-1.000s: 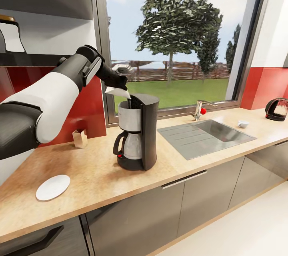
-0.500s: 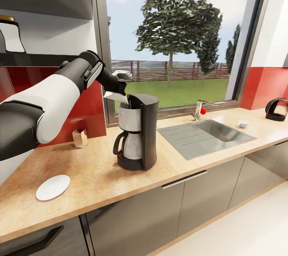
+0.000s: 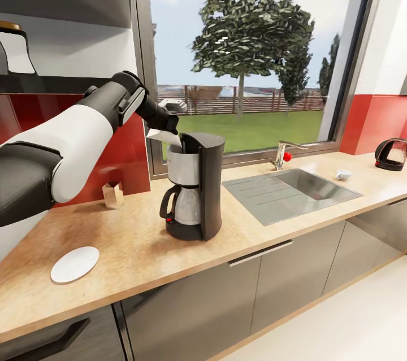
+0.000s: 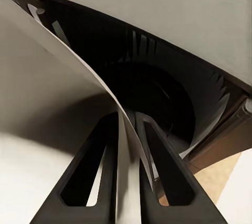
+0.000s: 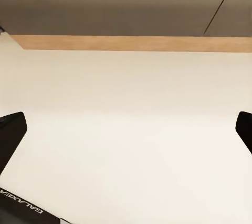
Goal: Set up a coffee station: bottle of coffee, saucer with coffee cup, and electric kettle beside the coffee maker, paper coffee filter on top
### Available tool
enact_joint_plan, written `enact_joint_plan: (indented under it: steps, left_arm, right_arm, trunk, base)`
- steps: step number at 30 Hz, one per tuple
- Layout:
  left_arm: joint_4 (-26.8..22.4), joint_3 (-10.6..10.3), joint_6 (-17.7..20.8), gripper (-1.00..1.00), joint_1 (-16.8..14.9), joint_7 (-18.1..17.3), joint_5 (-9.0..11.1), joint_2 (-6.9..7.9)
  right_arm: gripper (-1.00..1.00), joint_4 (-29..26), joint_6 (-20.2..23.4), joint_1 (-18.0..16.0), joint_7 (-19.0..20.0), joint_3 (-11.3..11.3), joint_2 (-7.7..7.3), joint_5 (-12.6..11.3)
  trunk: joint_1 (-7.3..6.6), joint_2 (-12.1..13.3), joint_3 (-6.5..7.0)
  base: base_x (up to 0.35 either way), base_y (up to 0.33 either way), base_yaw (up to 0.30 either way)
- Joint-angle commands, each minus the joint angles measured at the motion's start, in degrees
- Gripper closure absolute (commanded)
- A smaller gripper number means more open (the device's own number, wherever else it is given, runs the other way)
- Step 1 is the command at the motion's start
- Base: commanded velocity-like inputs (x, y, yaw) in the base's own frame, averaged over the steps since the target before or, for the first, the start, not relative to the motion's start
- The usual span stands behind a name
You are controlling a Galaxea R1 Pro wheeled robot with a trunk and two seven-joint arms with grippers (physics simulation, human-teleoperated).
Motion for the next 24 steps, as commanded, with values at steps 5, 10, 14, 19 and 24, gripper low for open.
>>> enact_joint_plan:
  steps: [5, 10, 14, 19, 24]
  left_arm:
    - [-0.1, 0.0, 0.0, 1.00, 0.0, -0.7, -0.8, 0.00]
    - [-0.1, 0.0, 0.0, 1.00, 0.0, -0.7, -0.8, 0.00]
    - [-0.1, 0.0, 0.0, 1.00, 0.0, -0.7, -0.8, 0.00]
    - [-0.1, 0.0, 0.0, 1.00, 0.0, -0.7, -0.8, 0.00]
    - [-0.1, -0.1, 0.0, 1.00, 0.0, -0.7, -0.8, 0.00]
  right_arm:
    - [-1.00, 0.0, -0.3, 0.0, -0.1, 0.2, -0.05, 0.2]
    - [-1.00, 0.0, -0.3, 0.0, -0.1, 0.2, -0.10, 0.2]
    - [-1.00, 0.0, -0.2, 0.0, -0.1, 0.2, -0.11, 0.2]
    - [-1.00, 0.0, -0.2, 0.0, -0.1, 0.2, -0.08, 0.2]
    - [-1.00, 0.0, -0.2, 0.0, -0.1, 0.2, -0.11, 0.2]
  trunk:
    - [0.00, 0.0, -0.08]
    - [0.00, 0.0, -0.08]
    - [0.00, 0.0, -0.08]
    - [0.00, 0.0, -0.08]
    - [0.00, 0.0, -0.08]
  base:
    - [0.000, 0.000, 0.000]
    - [0.000, 0.000, 0.000]
    - [0.085, -0.059, 0.000]
    - [0.056, -0.041, 0.000]
    - [0.012, -0.009, 0.000]
